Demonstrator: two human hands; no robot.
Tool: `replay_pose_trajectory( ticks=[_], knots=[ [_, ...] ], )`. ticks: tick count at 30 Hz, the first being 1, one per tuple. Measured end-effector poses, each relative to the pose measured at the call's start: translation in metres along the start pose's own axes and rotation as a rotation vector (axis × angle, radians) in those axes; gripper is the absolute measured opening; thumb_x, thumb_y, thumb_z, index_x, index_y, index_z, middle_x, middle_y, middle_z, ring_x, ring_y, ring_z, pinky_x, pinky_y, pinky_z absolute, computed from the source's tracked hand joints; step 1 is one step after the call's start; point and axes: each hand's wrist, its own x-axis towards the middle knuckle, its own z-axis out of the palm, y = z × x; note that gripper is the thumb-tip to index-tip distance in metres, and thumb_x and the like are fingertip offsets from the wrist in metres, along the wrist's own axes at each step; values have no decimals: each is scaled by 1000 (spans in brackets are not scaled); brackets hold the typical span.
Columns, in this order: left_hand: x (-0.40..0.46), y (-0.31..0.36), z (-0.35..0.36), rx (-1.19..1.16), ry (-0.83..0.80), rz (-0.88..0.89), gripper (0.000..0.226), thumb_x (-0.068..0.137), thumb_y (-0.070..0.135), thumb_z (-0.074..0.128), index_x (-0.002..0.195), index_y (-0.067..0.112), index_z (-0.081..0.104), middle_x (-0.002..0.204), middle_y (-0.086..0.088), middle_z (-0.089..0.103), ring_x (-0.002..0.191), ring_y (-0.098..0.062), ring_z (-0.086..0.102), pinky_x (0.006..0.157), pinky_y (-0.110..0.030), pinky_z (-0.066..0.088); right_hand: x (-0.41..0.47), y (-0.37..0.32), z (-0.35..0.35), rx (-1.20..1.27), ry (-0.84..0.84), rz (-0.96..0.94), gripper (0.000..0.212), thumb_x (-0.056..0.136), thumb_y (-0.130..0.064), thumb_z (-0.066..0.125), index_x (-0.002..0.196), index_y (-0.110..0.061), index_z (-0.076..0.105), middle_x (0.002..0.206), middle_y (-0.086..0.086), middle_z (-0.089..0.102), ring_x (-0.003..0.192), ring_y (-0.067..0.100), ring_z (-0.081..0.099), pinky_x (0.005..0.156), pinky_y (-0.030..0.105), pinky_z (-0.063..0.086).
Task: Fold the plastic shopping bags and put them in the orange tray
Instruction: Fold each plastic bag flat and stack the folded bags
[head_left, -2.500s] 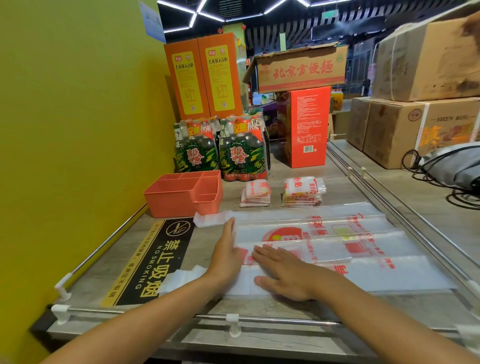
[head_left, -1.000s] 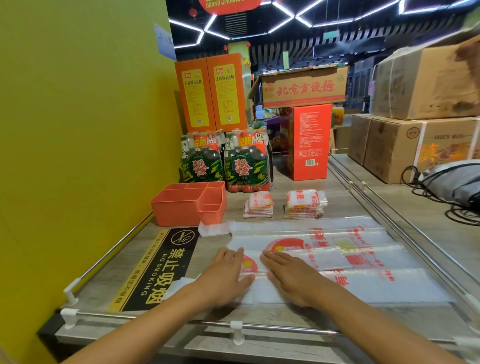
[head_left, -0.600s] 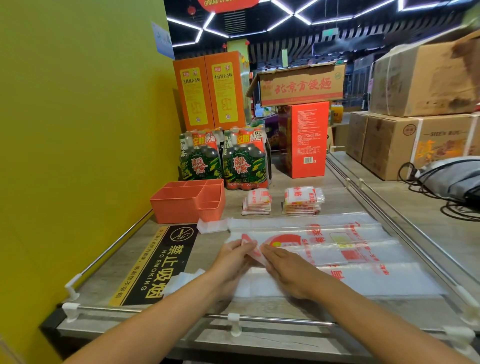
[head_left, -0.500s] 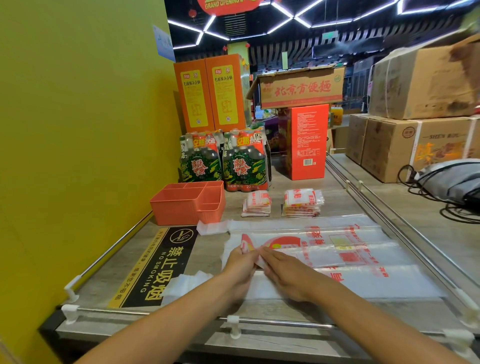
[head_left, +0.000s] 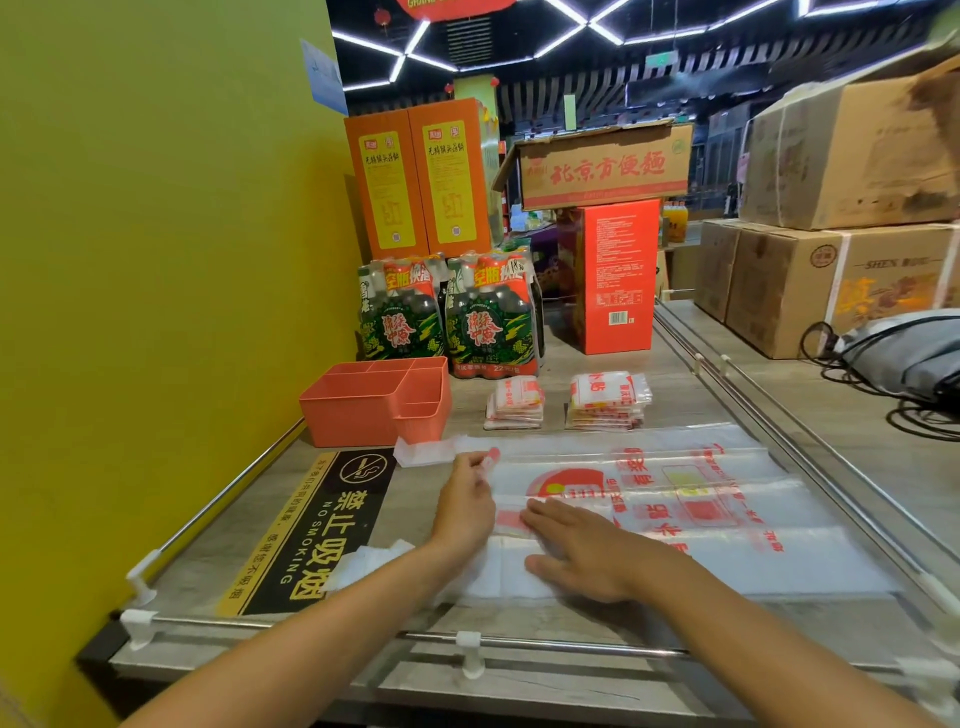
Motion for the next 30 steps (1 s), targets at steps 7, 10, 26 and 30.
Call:
replay_pose_trajectory(
  ticks=[7, 10, 26, 30],
  knots=[
    [0, -28, 1, 842, -464, 393, 59, 110, 35, 26, 161, 17, 4, 169, 1, 0, 154, -11, -7, 122, -28, -7, 0, 0, 1, 37, 16, -18, 67, 105, -51, 36, 161, -23, 12, 169, -3, 1, 155, 16, 0, 123, 33, 3],
    [1, -27, -9, 884, -576, 380, 66, 108, 50, 21, 161, 22, -6, 168, 4, -14, 152, -9, -18, 121, -27, -12, -1, 1, -2, 105, 25, -9, 70, 104, -52, 41, 161, -26, 10, 169, -6, 4, 155, 16, 5, 124, 35, 8],
    [15, -27, -37, 727, -547, 397, 79, 95, 62, 52, 158, 26, 21, 163, 4, 27, 148, -10, 25, 123, -33, 24, 3, 4, 4, -15, -87, 12, 83, 102, -64, 29, 159, -25, -16, 166, -7, -23, 153, 12, -16, 114, 27, -11],
    [1, -30, -39, 882, -496, 237, 89, 98, 66, 39, 161, 19, -4, 169, 2, -2, 155, -16, -3, 127, -41, 9, 4, 2, 6, -46, -96, 29, 82, 102, -65, 26, 159, -24, -16, 166, -7, -23, 152, 10, -18, 118, 28, -11]
  ],
)
